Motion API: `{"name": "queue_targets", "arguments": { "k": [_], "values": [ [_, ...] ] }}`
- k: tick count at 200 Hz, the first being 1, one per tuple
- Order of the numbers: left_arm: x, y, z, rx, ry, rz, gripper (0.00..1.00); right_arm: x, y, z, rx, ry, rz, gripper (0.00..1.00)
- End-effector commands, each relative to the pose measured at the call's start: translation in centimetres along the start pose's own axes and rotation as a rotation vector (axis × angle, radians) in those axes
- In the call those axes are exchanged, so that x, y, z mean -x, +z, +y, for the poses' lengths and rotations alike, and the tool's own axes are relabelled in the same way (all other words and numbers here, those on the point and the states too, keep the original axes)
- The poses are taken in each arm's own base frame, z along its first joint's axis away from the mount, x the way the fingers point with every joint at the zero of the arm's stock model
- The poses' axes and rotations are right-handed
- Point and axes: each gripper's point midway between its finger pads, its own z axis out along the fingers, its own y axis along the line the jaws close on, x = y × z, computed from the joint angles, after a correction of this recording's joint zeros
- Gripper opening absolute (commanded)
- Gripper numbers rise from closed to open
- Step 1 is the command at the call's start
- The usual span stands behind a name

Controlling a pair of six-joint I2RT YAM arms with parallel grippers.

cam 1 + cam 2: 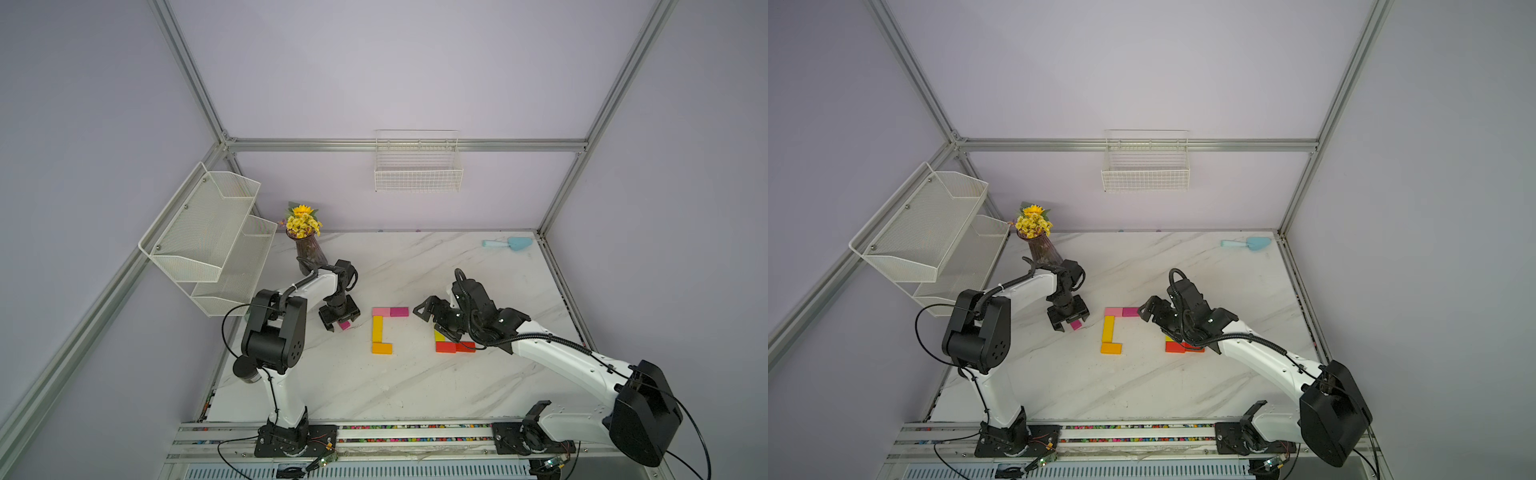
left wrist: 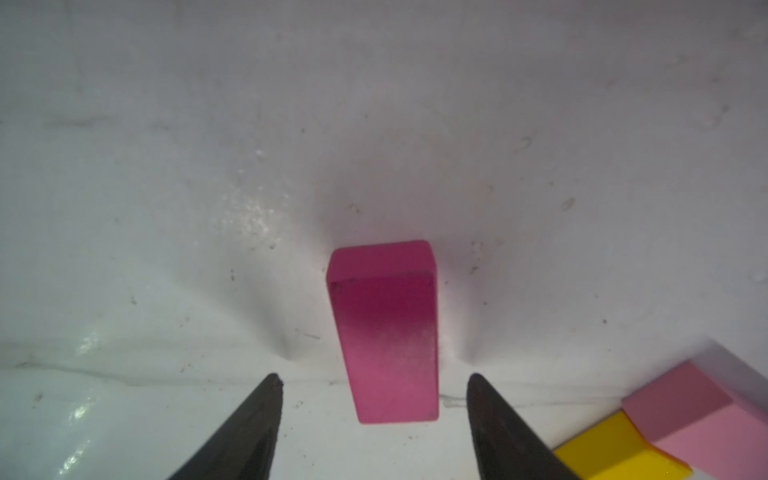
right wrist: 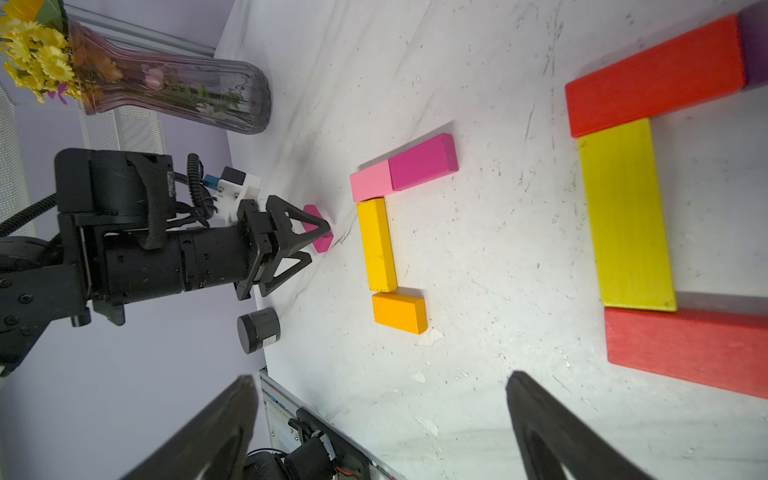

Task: Assemble the letter c with building blocks
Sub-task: Pick up the building block from the center of the board, then place the building block at the center of the board.

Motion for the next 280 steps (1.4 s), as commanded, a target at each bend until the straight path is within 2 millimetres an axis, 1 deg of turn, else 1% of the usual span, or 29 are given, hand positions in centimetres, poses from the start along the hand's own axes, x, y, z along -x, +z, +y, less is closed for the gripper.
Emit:
{"name": "queue_targets", "arguments": {
  "k": [1,30,59,75,95,112,119,125,143,159,170,180,200,204,206,209,229,243,256,280],
  "values": [
    [0.7,-0.4,-0.3,0.013,-0.016,-0.026,0.62,-0.4,-0.8,-0.4,-0.005,-0.011,0.015,0.96],
    [0.7,0.0,-0.4,0.015,-0.014,-0.019,0.51,-0.3,-1.2,-0.6,-0.006,-0.002,0.008,0.95],
    [0.5,0.1,-0.2,0.015,0.006,-0.018,0.36,-0.3,-1.3,-0.7,-0.006,0.006,0.006,0.95],
    [0.3,-0.1,0.2,0.019,0.022,-0.022,0.32,-0.3,-1.3,-0.7,-0.007,0.009,0.006,0.96],
    [0.0,-0.8,0.5,0.007,0.038,-0.031,0.22,-0.3,-1.3,-0.7,-0.008,0.014,0.005,0.95],
    [-0.4,-2.5,0.2,-0.039,0.056,-0.050,0.15,-0.2,-1.5,-0.8,-0.012,0.020,-0.001,0.95],
    [-0.6,-3.5,-0.3,-0.071,0.071,-0.059,0.12,-0.2,-1.5,-0.9,-0.015,0.021,-0.005,0.95],
    [-0.8,-4.5,-1.0,-0.105,0.089,-0.070,0.12,-0.2,-1.6,-1.1,-0.018,0.025,-0.009,0.95],
    [-1.8,-8.1,-3.7,-0.208,0.186,-0.123,0.11,-0.1,-2.0,-1.7,-0.023,0.041,-0.024,0.95],
    [-3.3,-11.0,-6.6,-0.293,0.281,-0.155,0.11,-0.2,-2.5,-2.5,-0.039,0.053,-0.038,0.95],
    [-4.6,-12.3,-8.3,-0.323,0.344,-0.170,0.11,-0.3,-2.8,-3.1,-0.050,0.065,-0.047,0.95],
    [-6.0,-13.0,-9.8,-0.342,0.394,-0.170,0.11,-0.3,-3.3,-3.7,-0.062,0.074,-0.058,0.95],
    [-9.4,-12.6,-12.7,-0.359,0.481,-0.131,0.12,-0.5,-4.3,-4.7,-0.078,0.093,-0.082,0.95],
    [-10.1,-12.3,-13.2,-0.356,0.501,-0.121,0.12,-0.4,-4.5,-4.7,-0.074,0.096,-0.090,0.95],
    [-10.4,-12.1,-13.5,-0.354,0.510,-0.116,0.12,-0.7,-4.6,-5.3,-0.093,0.101,-0.084,0.95],
    [-11.0,-11.9,-13.9,-0.351,0.525,-0.107,0.12,-0.8,-4.8,-5.5,-0.100,0.105,-0.085,0.95],
    [-14.3,-9.8,-15.9,-0.320,0.600,-0.061,0.12,-1.1,-5.9,-6.4,-0.113,0.121,-0.105,0.95],
    [-16.0,-8.4,-16.6,-0.297,0.633,-0.041,0.12,-1.3,-6.5,-7.0,-0.125,0.132,-0.113,0.95],
    [-17.1,-7.4,-16.9,-0.281,0.651,-0.027,0.12,-1.5,-7.1,-7.4,-0.135,0.138,-0.121,0.95],
    [-17.7,-6.0,-16.8,-0.261,0.649,-0.017,0.12,-1.7,-8.3,-7.9,-0.143,0.143,-0.142,0.95]
  ]
}}
